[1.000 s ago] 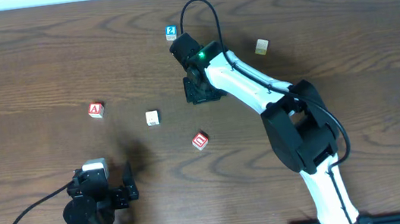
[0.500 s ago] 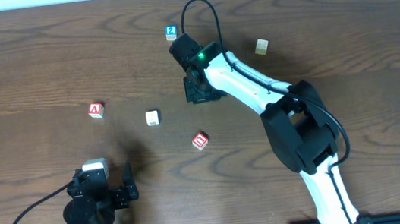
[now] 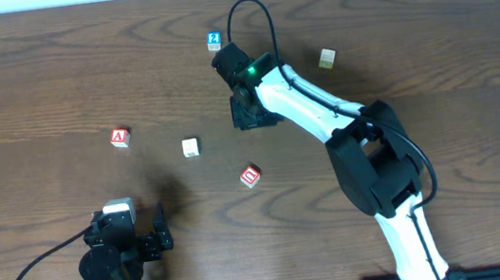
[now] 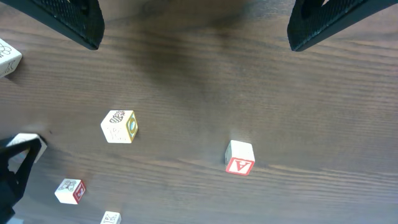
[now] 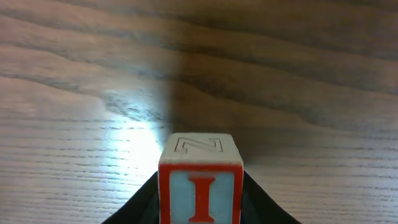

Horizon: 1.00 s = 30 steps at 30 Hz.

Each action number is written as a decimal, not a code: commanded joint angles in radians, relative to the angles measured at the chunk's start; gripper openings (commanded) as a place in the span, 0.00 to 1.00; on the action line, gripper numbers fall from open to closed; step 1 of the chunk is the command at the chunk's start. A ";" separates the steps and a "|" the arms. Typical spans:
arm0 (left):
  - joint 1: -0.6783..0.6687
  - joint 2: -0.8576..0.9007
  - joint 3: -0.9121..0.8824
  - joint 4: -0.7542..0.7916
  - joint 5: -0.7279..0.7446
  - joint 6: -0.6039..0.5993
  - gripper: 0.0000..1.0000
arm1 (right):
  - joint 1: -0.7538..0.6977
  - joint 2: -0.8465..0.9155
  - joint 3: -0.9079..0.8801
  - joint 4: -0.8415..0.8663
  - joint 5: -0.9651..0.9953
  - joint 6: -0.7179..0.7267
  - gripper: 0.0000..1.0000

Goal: Spell out Ai2
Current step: 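Carry the red 'I' block left to the table center and lower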

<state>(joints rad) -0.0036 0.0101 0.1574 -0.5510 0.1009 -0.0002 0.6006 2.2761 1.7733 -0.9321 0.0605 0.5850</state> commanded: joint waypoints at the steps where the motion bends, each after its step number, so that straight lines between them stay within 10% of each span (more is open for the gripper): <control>1: 0.003 -0.006 -0.010 0.003 -0.004 -0.002 0.95 | 0.008 0.002 -0.021 -0.007 0.017 0.013 0.38; 30: 0.003 -0.006 -0.010 0.003 -0.004 -0.002 0.95 | 0.001 0.002 -0.021 0.045 0.067 0.005 0.43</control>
<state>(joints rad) -0.0036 0.0101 0.1574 -0.5510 0.1009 -0.0002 0.6003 2.2768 1.7580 -0.8925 0.1043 0.5884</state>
